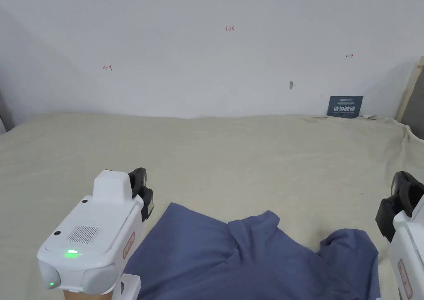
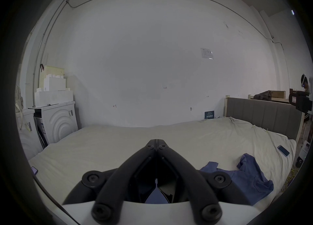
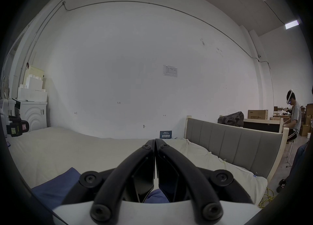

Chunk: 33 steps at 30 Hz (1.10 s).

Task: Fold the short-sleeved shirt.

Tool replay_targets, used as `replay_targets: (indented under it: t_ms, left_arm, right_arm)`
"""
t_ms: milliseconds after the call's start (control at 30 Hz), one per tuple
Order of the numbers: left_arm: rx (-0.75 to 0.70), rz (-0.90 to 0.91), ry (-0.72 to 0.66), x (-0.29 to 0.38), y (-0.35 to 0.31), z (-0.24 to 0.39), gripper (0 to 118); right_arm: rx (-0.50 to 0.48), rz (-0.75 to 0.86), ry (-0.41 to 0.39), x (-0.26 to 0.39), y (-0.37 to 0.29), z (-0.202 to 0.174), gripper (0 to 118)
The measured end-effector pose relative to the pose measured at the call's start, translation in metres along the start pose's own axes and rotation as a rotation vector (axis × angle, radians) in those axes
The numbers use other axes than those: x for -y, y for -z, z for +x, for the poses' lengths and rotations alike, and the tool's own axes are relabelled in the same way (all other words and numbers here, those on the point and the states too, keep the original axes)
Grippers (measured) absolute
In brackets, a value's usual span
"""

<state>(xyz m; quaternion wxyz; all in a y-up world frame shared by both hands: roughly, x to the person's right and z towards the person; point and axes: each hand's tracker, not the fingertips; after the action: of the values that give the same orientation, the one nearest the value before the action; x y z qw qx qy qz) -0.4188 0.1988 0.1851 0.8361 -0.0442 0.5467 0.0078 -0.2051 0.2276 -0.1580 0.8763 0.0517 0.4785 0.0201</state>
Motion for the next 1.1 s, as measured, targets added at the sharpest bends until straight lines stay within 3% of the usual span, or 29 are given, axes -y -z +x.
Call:
replay_targets:
  t_ms: [433,700,833,967,1100]
  left_arm:
    - [0.030,-0.129,0.001,0.004,0.062,-0.008,0]
    - [0.129,-0.431,-0.007,0.020,0.179,-0.012,0]
    - [0.174,-0.584,-0.082,0.039,0.243,-0.010,0]
    - [0.176,-0.731,0.045,0.070,0.295,0.002,0]
    - [0.184,-0.883,0.057,0.097,0.331,0.011,0]
  right_arm:
    - [-0.002,-0.024,-0.020,0.007,0.027,0.000,0]
    - [0.013,-0.076,-0.033,0.024,0.065,0.000,0]
    - [0.027,-0.112,-0.040,0.037,0.086,-0.001,0]
    - [0.036,-0.149,-0.048,0.052,0.104,-0.002,0]
    - [0.043,-0.187,-0.063,0.069,0.119,0.000,0]
